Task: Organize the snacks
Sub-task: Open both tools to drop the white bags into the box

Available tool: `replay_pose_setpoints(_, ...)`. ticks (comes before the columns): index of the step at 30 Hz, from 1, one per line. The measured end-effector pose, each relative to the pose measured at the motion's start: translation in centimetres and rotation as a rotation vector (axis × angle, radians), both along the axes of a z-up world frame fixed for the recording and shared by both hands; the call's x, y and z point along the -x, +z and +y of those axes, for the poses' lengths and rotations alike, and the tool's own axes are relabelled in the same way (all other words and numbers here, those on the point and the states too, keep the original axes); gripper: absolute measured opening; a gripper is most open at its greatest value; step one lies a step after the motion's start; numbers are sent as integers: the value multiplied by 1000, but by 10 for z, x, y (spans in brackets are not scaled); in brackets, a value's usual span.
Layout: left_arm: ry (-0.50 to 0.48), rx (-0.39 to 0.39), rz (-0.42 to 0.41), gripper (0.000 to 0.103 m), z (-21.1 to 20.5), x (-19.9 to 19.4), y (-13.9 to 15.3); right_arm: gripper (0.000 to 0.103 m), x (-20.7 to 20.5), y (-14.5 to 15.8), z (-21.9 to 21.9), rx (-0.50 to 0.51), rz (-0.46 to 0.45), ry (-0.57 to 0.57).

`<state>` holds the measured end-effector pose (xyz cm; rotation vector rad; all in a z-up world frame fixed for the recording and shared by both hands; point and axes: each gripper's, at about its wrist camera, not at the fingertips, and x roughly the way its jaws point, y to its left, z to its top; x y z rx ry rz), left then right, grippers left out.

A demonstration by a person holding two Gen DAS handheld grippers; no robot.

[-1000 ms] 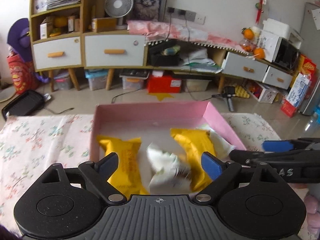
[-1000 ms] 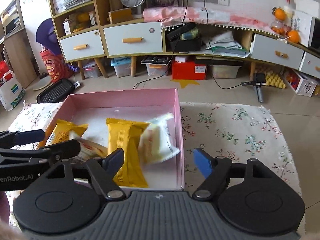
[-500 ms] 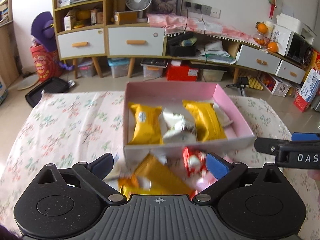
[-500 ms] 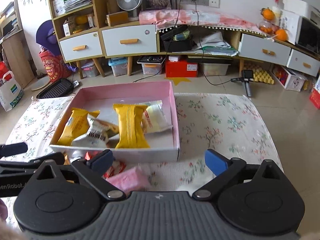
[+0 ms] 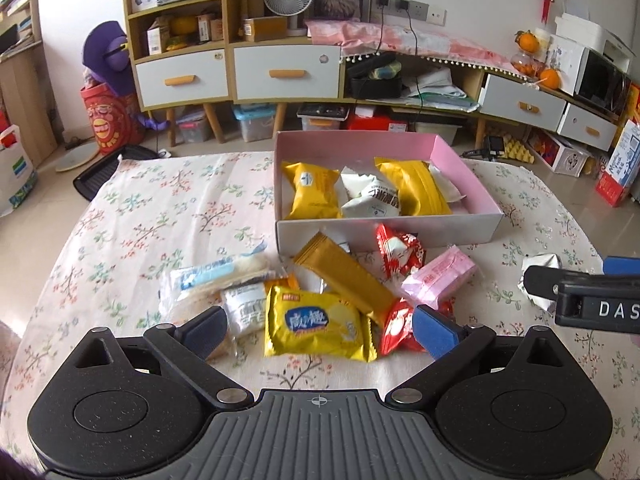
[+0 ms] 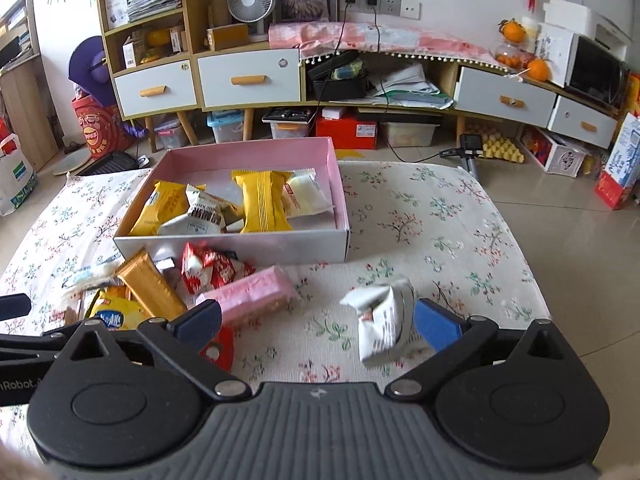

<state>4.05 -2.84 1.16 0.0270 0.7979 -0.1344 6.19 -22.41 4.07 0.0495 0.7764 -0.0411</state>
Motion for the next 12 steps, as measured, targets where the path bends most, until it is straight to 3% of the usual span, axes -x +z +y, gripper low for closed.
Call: replay_pose_setpoints(12,-12,-10,14,100,0,7,-20,103,10,-14,9,35,-12,5)
